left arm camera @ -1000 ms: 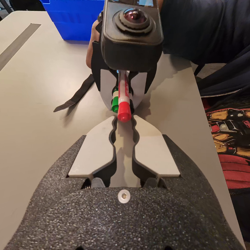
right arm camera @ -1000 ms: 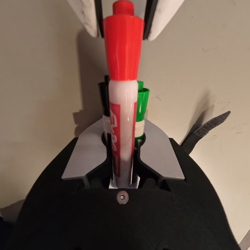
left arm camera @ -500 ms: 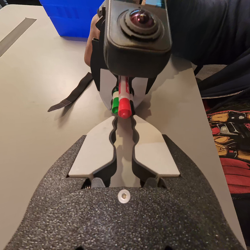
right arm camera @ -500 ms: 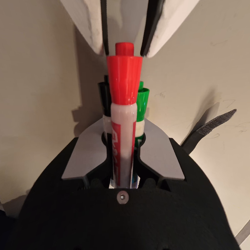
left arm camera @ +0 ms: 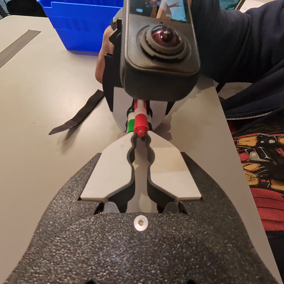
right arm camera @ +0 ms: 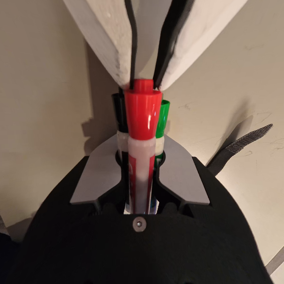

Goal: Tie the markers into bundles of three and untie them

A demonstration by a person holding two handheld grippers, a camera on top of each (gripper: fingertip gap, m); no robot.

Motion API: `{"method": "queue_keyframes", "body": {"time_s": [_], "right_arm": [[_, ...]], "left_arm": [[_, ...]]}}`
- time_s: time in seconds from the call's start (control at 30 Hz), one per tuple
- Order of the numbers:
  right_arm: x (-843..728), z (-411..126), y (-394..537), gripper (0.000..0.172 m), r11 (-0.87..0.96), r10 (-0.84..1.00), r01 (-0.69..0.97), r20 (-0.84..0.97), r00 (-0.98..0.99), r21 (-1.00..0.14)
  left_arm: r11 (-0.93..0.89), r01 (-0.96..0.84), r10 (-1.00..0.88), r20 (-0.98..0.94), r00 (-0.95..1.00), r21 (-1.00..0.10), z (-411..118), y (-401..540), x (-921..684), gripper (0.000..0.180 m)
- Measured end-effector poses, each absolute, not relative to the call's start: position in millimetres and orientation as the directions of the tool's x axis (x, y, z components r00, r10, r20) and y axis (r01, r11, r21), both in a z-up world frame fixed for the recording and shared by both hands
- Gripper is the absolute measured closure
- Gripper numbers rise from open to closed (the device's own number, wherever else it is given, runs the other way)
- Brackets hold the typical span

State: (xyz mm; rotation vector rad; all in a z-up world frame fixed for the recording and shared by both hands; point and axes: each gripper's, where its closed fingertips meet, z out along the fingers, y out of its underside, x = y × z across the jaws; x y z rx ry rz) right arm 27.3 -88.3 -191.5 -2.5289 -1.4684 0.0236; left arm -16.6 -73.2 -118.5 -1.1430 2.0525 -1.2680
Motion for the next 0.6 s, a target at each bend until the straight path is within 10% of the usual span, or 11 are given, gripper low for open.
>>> {"method": "queue_keyframes", "body": {"time_s": [0.6], "right_arm": [[75, -173, -96, 0.129, -0.572, 0.796, 0.791, 0.087, 0.6, -0.216]], "left_arm": [[0.143, -0.417, -0.966, -0.034, -0.257, -0.898, -137, -2, 22, 0.136]]}}
